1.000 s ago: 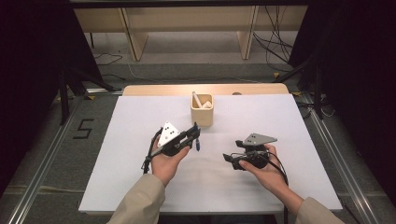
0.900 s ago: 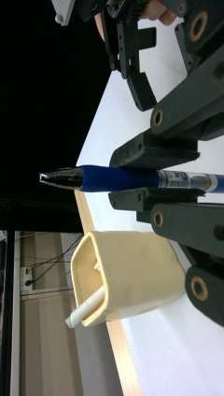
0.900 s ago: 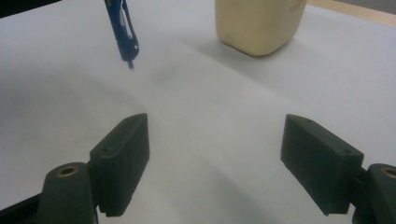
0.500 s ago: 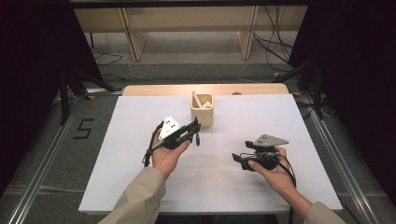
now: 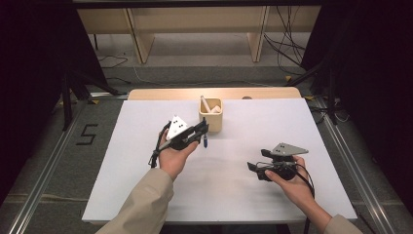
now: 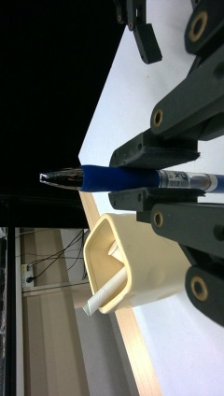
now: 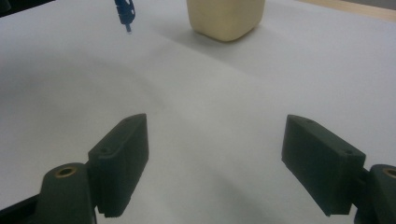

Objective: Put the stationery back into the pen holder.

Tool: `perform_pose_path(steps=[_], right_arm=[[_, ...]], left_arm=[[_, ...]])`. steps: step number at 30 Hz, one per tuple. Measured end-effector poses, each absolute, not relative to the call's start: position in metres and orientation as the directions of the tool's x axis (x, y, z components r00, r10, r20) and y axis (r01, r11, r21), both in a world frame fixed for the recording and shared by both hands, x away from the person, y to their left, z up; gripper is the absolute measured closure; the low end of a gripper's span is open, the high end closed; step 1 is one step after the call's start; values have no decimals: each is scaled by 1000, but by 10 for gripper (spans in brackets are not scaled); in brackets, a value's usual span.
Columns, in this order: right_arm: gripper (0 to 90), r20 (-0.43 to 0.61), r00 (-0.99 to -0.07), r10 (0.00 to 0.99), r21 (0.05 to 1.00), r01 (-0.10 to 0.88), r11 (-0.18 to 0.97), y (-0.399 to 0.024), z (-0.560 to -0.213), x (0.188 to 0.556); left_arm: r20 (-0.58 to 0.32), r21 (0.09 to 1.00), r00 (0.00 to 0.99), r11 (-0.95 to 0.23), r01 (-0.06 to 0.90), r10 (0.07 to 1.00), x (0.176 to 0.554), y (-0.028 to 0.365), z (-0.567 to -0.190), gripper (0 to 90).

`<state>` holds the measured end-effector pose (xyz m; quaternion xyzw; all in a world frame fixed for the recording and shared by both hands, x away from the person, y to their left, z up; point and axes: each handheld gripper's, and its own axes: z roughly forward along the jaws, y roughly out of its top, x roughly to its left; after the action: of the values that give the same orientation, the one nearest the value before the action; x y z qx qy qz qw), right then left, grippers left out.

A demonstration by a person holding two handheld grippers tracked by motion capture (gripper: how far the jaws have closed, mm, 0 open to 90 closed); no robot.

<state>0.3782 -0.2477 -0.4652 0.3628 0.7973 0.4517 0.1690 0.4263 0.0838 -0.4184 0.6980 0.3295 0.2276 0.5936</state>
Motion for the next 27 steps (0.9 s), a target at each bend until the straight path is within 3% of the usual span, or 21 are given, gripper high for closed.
perform_pose_path(steps=[27], right_arm=[[236,72,-678,732,845,432,316,-258,-468,370]], left_arm=[[-48,983,677,-85,163,734,448,80,-402,797]])
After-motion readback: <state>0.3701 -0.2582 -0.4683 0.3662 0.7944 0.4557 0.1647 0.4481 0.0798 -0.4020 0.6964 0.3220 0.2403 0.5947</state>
